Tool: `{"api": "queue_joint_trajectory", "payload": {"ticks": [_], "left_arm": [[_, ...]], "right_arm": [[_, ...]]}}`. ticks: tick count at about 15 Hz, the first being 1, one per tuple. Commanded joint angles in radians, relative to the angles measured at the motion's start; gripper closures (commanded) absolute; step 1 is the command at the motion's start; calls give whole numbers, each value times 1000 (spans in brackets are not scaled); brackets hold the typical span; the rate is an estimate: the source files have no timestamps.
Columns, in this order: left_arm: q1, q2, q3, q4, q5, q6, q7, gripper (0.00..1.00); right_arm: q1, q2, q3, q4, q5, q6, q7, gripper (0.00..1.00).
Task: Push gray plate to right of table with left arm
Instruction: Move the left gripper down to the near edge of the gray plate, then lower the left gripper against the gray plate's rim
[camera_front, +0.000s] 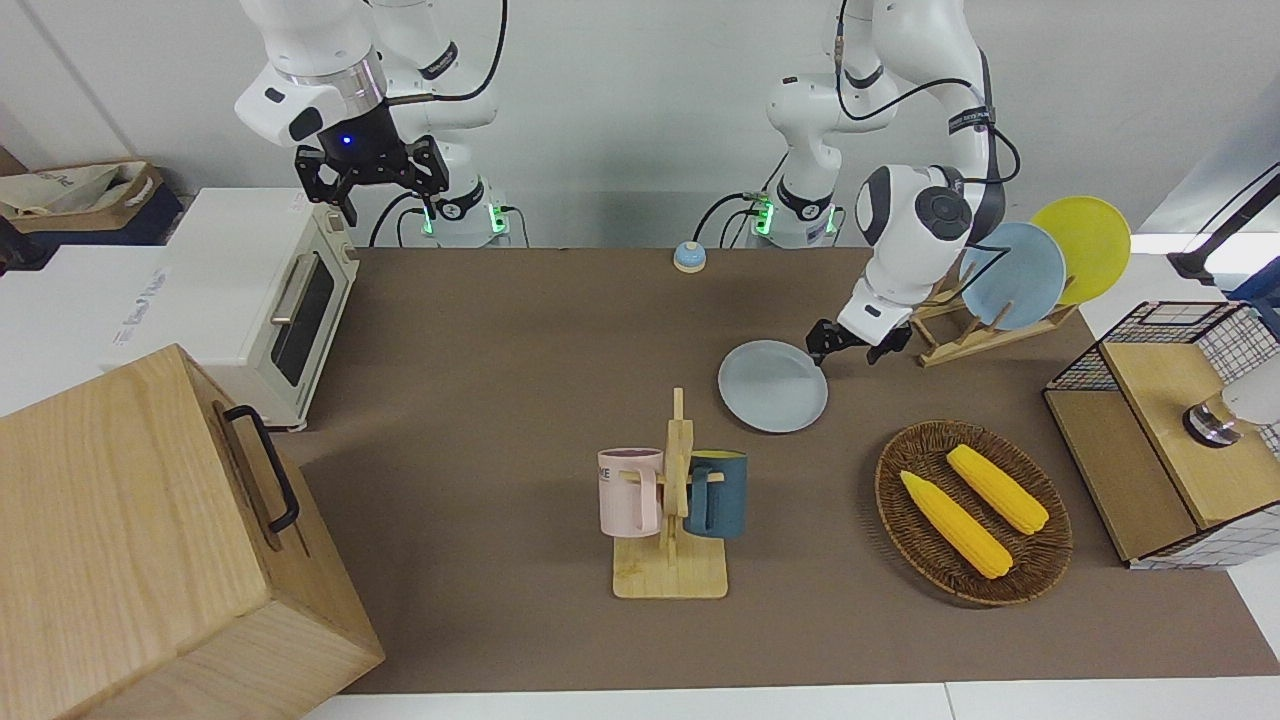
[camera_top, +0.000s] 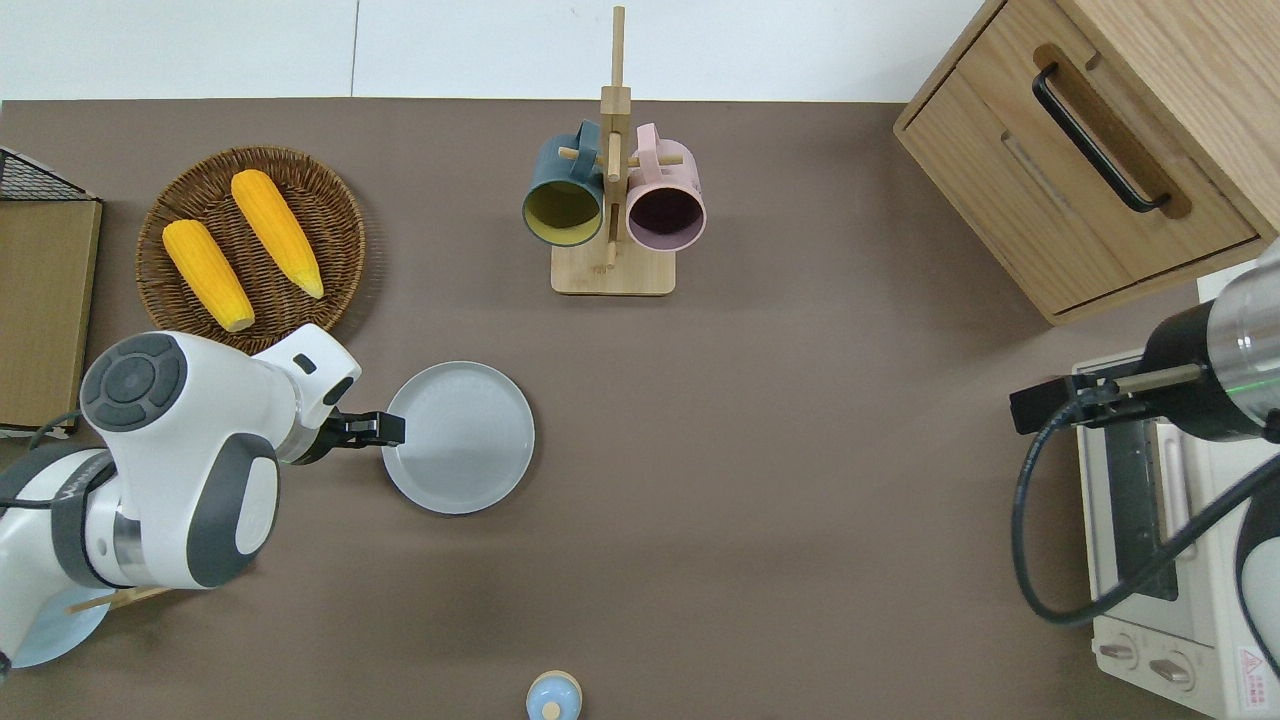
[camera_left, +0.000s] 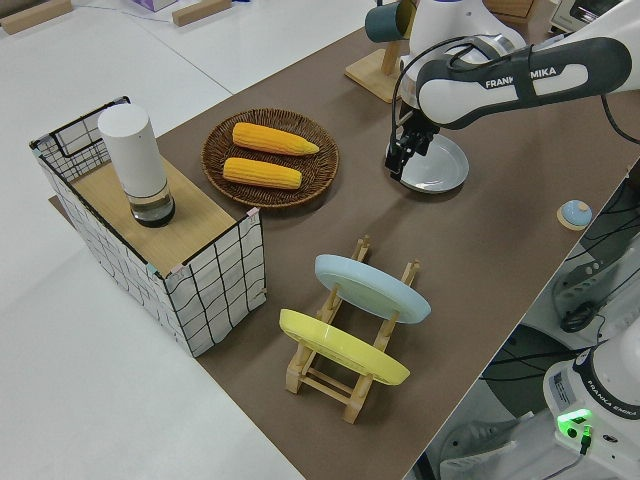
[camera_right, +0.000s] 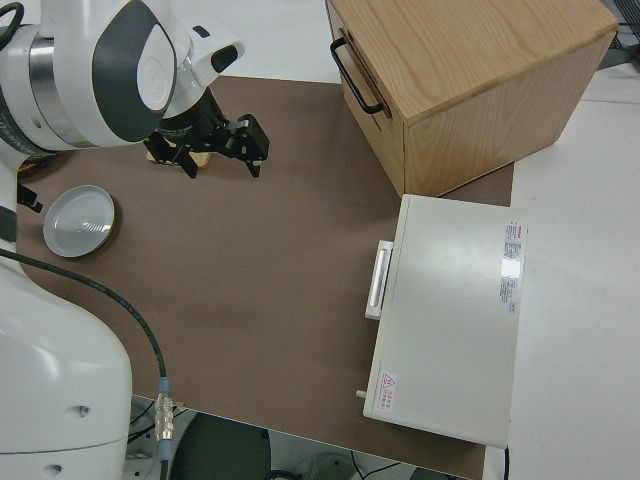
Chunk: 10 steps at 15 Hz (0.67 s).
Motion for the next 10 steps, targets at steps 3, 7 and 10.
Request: {"api": "queue_joint_trajectory", "payload": {"ticks": [3,7,10], "left_arm": [[-31,-14,8,-171,-7,225,-23,5],[-58,10,10,-193,-7,282,-46,11],[-66,21,10,-193,-7,290,-56,159]], "right_arm": [[-20,-6,15,4,10,-12,0,17],[-20,-6,15,4,10,-12,1,17],[-20,-6,13,4,10,-12,0,17]]}}
